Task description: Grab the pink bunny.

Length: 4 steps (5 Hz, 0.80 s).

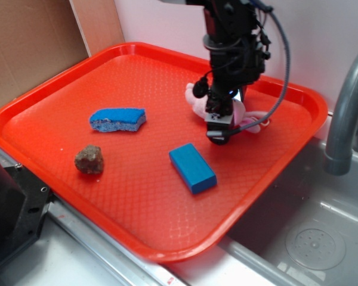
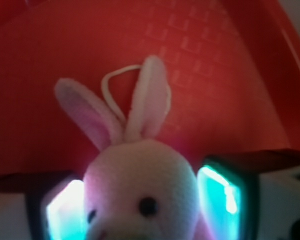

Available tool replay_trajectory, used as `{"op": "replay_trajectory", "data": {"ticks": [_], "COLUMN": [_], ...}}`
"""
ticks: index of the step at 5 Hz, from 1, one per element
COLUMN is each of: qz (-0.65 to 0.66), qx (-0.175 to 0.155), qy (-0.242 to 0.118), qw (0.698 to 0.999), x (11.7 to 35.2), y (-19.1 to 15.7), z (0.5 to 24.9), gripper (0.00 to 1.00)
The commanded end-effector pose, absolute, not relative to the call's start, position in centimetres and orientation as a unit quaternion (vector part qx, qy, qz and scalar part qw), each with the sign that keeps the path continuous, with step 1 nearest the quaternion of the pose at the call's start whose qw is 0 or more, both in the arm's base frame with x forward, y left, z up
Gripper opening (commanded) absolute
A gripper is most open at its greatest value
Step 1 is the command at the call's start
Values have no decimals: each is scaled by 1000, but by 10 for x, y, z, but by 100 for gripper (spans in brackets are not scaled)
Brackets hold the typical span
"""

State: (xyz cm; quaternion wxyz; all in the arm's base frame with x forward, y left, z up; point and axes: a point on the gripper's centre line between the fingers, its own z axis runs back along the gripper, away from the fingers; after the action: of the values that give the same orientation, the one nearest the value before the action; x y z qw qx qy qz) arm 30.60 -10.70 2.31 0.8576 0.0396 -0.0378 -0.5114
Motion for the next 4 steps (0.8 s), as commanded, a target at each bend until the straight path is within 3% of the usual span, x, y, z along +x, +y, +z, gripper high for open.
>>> {"op": "replay_trajectory", "data": {"ticks": [1, 2, 4], "qz": [-372, -253, -5], "qx": [79, 38, 19], "qy": [-21, -24, -58], "qw": [924, 966, 998], "x": [265, 240, 220], "y": [-85, -37, 23], "z": [110, 145, 169], "gripper": [0, 0, 0]}}
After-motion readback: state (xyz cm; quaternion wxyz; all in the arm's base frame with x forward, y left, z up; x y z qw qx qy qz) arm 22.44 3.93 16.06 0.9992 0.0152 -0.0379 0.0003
